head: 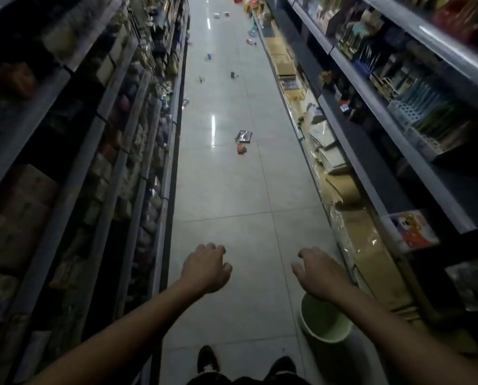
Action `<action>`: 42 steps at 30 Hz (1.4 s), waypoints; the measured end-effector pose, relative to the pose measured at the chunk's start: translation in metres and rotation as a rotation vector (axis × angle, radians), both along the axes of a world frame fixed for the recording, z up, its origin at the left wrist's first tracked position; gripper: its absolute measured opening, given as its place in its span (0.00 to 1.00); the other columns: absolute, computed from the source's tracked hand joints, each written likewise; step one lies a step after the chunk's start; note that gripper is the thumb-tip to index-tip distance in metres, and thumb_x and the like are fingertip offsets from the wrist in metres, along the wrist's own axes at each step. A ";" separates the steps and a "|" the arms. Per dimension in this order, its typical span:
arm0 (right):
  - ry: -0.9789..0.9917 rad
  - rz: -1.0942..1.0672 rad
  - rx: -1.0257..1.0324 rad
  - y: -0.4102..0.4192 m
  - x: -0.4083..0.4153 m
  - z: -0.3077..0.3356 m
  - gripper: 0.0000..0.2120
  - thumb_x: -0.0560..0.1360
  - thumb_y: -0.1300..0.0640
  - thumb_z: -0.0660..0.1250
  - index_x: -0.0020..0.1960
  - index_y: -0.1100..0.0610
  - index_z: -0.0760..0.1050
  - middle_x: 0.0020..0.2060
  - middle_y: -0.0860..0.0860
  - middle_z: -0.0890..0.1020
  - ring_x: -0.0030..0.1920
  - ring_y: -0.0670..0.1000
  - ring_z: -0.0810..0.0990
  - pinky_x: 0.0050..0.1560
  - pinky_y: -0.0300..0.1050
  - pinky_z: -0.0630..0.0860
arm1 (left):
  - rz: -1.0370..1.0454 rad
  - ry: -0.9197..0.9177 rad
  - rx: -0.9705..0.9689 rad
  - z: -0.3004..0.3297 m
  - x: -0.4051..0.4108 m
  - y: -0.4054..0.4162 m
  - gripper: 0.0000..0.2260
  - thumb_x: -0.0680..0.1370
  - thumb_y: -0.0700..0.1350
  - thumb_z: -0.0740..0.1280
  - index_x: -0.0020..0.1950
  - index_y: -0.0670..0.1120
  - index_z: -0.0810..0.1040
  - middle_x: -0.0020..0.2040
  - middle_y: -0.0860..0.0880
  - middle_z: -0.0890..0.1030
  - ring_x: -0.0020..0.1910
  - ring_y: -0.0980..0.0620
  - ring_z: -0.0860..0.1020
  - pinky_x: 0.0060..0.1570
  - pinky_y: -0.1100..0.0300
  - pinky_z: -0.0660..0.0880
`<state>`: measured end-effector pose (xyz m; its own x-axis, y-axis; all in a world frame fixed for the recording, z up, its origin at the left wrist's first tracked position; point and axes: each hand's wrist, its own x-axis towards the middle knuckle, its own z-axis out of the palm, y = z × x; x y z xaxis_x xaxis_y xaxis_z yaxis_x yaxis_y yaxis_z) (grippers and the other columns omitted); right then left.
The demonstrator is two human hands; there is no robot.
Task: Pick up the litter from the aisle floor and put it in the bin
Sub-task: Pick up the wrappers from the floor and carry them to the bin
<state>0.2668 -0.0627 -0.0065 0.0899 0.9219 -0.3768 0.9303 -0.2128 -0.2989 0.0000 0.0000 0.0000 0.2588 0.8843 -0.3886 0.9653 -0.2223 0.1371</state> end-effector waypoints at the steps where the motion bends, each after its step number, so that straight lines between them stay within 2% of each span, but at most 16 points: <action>1: 0.005 -0.019 0.007 0.000 0.006 -0.002 0.22 0.80 0.42 0.57 0.64 0.56 0.73 0.60 0.55 0.78 0.58 0.57 0.77 0.56 0.53 0.77 | 0.012 0.001 -0.012 0.000 0.003 0.002 0.23 0.80 0.57 0.59 0.72 0.49 0.70 0.68 0.47 0.74 0.65 0.46 0.71 0.60 0.49 0.72; 10: 0.069 0.006 -0.015 0.016 0.037 -0.013 0.24 0.81 0.42 0.56 0.68 0.56 0.73 0.63 0.55 0.77 0.63 0.55 0.74 0.61 0.53 0.75 | 0.125 -0.025 -0.004 -0.009 0.022 0.010 0.22 0.79 0.56 0.61 0.72 0.50 0.71 0.70 0.48 0.73 0.67 0.47 0.69 0.61 0.49 0.72; 18: 0.083 0.068 -0.005 0.079 0.030 -0.018 0.24 0.81 0.42 0.55 0.69 0.56 0.71 0.64 0.54 0.76 0.63 0.54 0.74 0.61 0.53 0.75 | 0.180 -0.048 0.023 -0.003 0.016 0.049 0.22 0.80 0.55 0.60 0.73 0.50 0.69 0.71 0.49 0.72 0.67 0.48 0.69 0.59 0.51 0.71; 32: 0.015 0.036 -0.074 0.280 -0.025 -0.023 0.24 0.81 0.41 0.56 0.70 0.54 0.71 0.64 0.53 0.76 0.63 0.52 0.75 0.60 0.52 0.76 | 0.197 -0.206 0.086 -0.014 -0.027 0.264 0.20 0.78 0.52 0.61 0.69 0.50 0.74 0.65 0.50 0.77 0.63 0.49 0.71 0.60 0.52 0.72; 42: 0.017 -0.079 -0.063 0.406 -0.021 -0.018 0.24 0.81 0.42 0.56 0.70 0.55 0.71 0.65 0.53 0.76 0.64 0.53 0.74 0.61 0.53 0.75 | 0.107 -0.199 0.058 -0.015 -0.017 0.409 0.19 0.79 0.52 0.61 0.70 0.50 0.73 0.66 0.50 0.76 0.63 0.49 0.71 0.58 0.53 0.72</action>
<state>0.2458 0.3431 -0.0247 0.1544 0.8867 -0.4357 0.9046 -0.3043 -0.2986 -0.0167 0.4091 -0.0145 0.2287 0.9303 -0.2866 0.9389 -0.1331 0.3174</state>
